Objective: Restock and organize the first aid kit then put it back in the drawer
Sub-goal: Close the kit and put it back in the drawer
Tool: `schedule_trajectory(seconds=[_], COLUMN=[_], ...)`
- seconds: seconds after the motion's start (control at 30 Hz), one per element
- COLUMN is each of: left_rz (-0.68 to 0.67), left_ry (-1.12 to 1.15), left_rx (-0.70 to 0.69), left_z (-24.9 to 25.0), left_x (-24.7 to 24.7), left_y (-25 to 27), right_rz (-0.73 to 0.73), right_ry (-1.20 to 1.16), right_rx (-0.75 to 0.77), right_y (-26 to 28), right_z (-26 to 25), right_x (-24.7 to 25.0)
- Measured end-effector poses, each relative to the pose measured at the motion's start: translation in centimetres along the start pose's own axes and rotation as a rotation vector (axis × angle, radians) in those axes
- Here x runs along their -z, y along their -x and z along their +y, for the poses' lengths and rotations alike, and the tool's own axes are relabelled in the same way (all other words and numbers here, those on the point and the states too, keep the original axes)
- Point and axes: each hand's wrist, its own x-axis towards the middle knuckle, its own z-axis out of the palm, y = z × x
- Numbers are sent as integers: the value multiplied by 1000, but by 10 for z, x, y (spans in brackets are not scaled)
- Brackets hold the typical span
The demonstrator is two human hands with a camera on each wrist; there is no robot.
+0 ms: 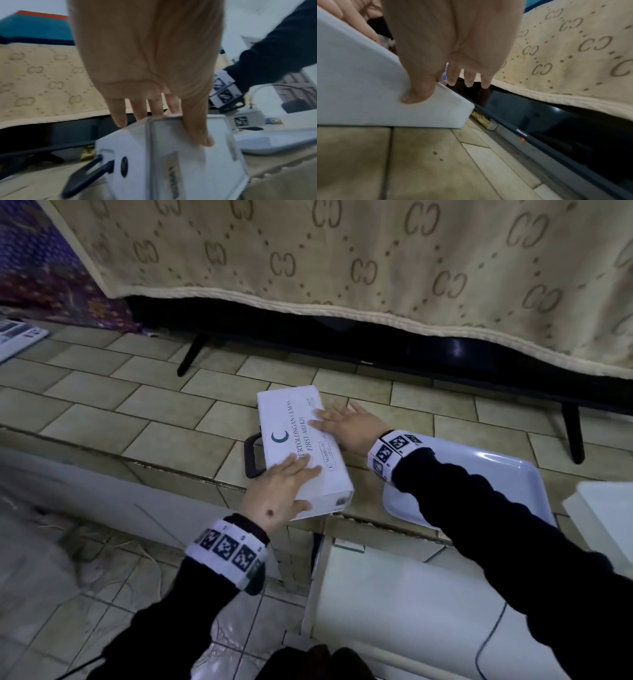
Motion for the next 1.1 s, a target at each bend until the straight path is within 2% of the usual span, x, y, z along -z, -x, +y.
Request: schedule_trajectory(seconds=[0.07,0.17,0.2,0.27,0.3,0.37,0.47,0.53,0.6,0.63,0.67,0.73,0.8,0.87,0.93,1.1], left_rz=[10,66,120,214,236,253,236,295,461,540,588,571,501,422,365,390], left_ry=[7,-1,-17,-17,13,90,143,214,313,364,421,513,563,572,579,575], left_rx=[-19,24,49,111,143,178,168,201,313,387,455,574,677,754,774,700], left_z=[-21,-59,-72,-95,-103,-112,-112,-106,-95,-86,-77,-62,-54,-53,-61,-82], left_x=[2,8,11,16,18,20,20,19,18,17,15,10,3,-2,-5,0], left_y=[9,20,22,22,22,18,15,18,23,26,27,28,27,24,20,37], right_rz=[25,82,154,408,470,417,487,517,615,621,563,337,168,147,161,228], right_ry=[-24,-92,-155,-202,-208,-266,-263,-446,-674,-735,-783,-865,-873,-881,-896,-977], right_rx=[5,6,2,16,-17,-60,-45,-139,-319,-425,-523,-664,-689,-681,-678,-625], right_y=[7,19,21,23,24,23,21,22,21,20,17,11,5,5,8,45], right_z=[-5,-22,-30,-50,-61,-76,-78,-61,-40,-30,-21,-12,-8,-7,-10,-36], right_x=[-3,-6,-11,-23,-27,-33,-30,-22,-14,-10,-7,-6,-11,-17,-23,-25])
